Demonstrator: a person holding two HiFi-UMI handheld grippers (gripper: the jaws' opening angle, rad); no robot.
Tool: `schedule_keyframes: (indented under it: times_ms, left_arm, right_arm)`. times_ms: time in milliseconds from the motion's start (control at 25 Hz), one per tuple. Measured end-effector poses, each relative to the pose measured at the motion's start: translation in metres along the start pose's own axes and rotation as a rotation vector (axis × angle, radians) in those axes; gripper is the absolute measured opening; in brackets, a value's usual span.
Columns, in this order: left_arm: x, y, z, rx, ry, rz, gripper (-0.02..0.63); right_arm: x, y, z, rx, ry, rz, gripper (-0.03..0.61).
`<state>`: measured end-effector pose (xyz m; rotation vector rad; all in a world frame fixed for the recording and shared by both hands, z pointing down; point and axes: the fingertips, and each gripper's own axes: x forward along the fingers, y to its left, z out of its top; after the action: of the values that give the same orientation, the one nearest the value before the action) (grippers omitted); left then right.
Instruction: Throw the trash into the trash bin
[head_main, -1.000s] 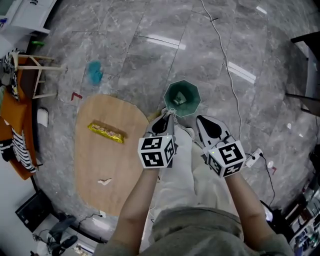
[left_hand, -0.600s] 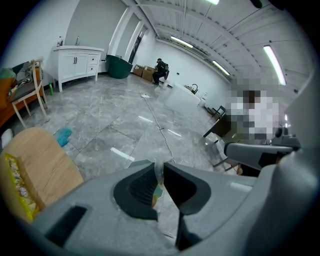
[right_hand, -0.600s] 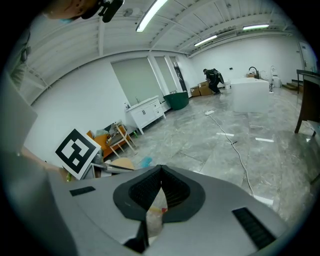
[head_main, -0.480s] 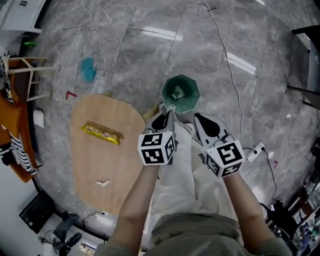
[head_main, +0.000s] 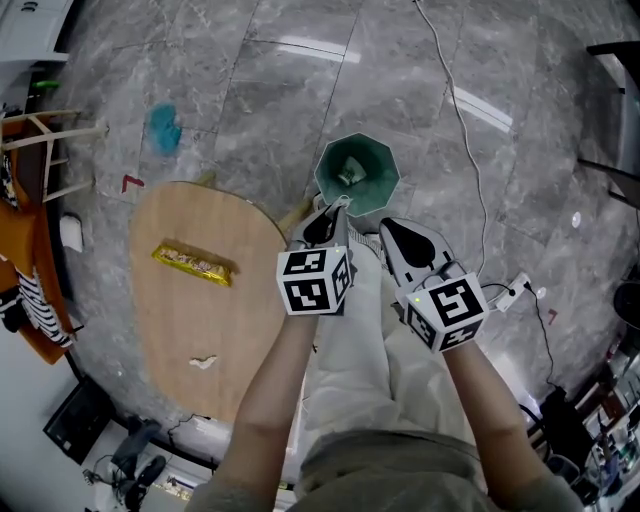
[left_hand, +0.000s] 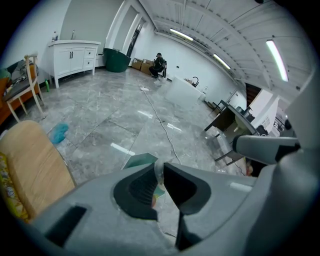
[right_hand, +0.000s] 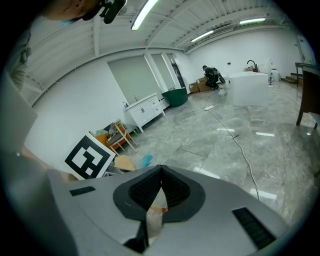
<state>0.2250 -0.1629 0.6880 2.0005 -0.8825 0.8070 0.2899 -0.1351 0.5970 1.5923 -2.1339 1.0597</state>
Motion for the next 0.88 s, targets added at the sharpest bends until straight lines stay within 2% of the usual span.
schedule_keyframes:
  times_ms: [720, 760, 880]
  left_arm:
    - [0.017, -0.007, 0.004, 0.007, 0.015, -0.012, 0.051]
    - [0.016, -0.008, 0.005, 0.007, 0.014, -0.013, 0.055]
    - [0.017, -0.01, 0.005, 0.006, 0.013, -0.02, 0.134]
  right_arm:
    - [0.001, -0.01, -0.002, 0.014, 0.011, 0.008, 0.009]
    - [0.001, -0.01, -0.002, 0.014, 0.012, 0.009, 0.009]
    - [0.001, -0.009, -0.001, 0.015, 0.01, 0.011, 0.009]
